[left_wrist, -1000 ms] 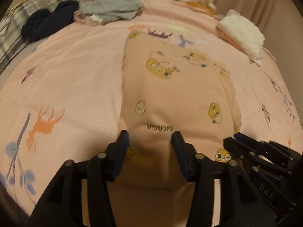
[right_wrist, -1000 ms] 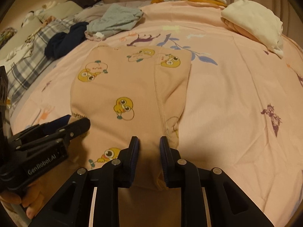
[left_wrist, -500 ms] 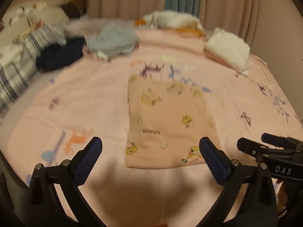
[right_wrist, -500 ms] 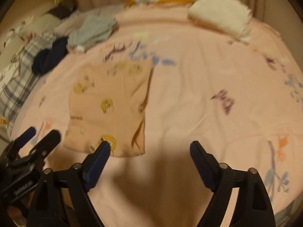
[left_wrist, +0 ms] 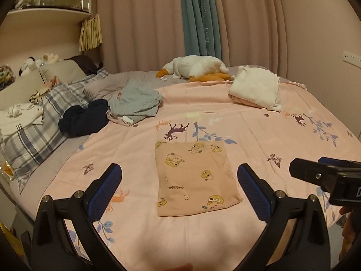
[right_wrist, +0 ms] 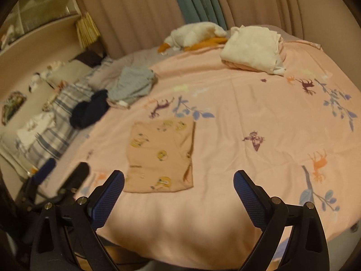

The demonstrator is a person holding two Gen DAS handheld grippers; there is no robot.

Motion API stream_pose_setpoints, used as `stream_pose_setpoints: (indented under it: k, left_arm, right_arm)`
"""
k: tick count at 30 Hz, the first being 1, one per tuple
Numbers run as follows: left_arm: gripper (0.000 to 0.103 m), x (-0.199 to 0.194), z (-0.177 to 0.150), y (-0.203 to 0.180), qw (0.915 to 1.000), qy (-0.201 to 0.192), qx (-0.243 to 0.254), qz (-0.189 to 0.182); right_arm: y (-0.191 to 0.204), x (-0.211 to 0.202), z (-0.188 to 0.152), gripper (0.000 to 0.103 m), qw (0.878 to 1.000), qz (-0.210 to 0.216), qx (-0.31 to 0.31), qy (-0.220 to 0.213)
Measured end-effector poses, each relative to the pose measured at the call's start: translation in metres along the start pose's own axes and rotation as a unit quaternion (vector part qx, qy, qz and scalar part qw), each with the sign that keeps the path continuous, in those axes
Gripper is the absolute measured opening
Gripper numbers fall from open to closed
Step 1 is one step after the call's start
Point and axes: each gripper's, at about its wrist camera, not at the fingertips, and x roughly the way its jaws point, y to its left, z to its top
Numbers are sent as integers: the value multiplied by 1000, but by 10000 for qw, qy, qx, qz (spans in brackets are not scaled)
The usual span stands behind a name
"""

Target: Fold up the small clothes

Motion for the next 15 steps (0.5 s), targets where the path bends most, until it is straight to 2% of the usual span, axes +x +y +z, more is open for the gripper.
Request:
stream_pose_setpoints:
  k: [4,11,15]
  left_arm:
    - [103,-7,4,-14,9999,69,131,-59]
    - [103,-17,7,-23,9999,46,141,-28]
    - [103,-18,6,-20,9998,-18,166,47]
  right_arm:
    - [1,-17,-2,97,9995,-73,-116,-269]
    - [-8,-31,-4,98,9990,31,-122,-440]
    - [-10,-30,-3,98,9987,-145,-122,-483]
